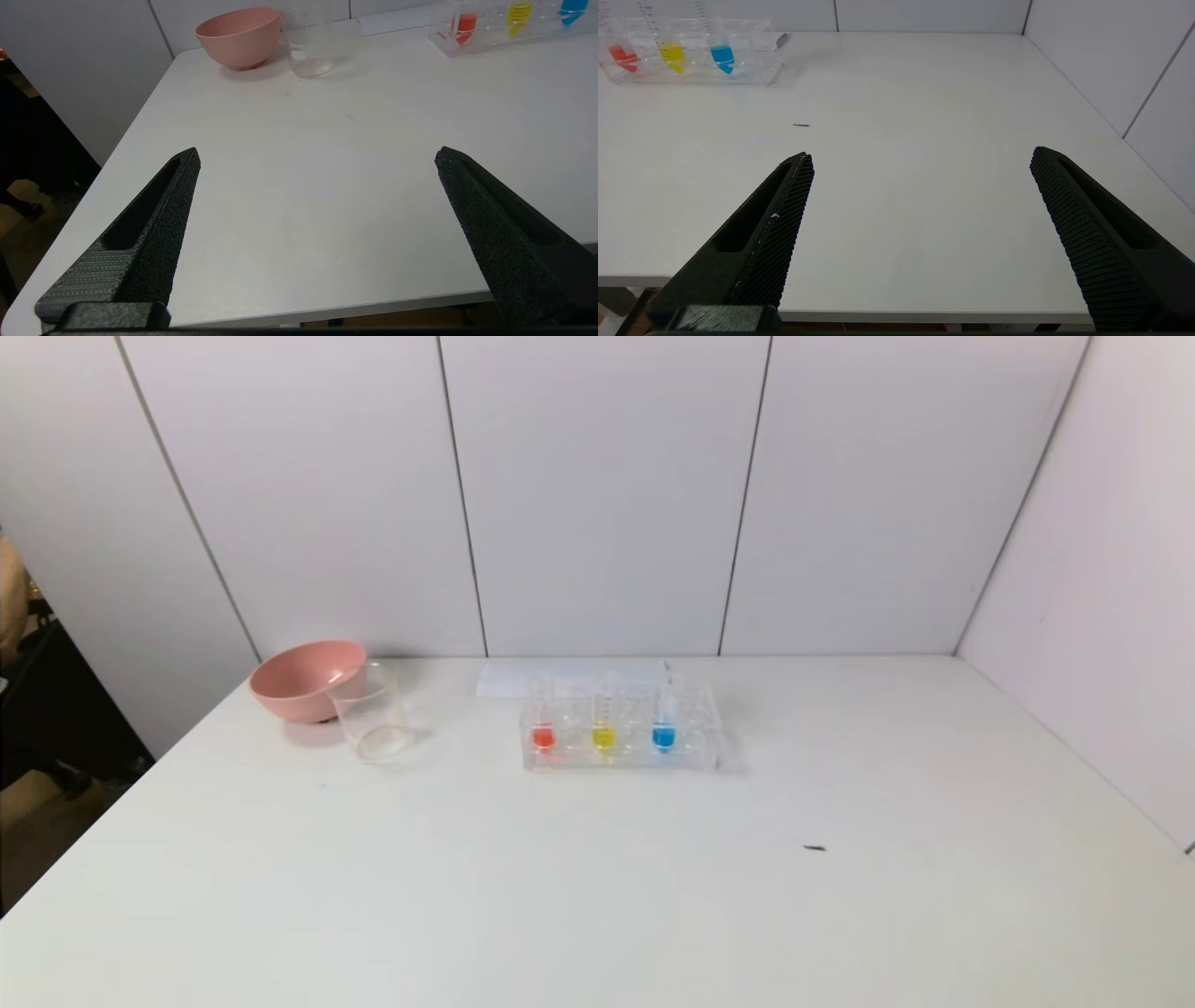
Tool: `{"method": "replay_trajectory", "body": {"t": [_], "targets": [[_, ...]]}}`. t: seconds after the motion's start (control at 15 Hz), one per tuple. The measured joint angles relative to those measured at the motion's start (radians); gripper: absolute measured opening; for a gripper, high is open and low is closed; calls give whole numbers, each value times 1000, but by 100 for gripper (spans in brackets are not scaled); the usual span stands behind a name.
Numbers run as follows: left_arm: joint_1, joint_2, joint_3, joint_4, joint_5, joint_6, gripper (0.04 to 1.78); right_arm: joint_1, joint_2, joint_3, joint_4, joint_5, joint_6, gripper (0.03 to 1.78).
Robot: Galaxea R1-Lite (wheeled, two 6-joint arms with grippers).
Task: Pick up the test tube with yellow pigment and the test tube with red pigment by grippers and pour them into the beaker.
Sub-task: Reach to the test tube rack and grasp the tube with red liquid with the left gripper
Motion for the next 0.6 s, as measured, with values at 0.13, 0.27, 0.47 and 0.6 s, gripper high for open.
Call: {"method": "replay_trajectory", "body": {"t": [0.13,0.27,0.47,0.6], "targets": [[0,0,-27,10,-4,1,176,0,0,0,0,0,0,170],[0,0,-73,39,-10,3,176,0,0,0,0,0,0,170],[0,1,-177,135,-19,8,176,0,0,0,0,0,0,170],[0,19,-250,178,-30,10,176,0,0,0,0,0,0,170]]}}
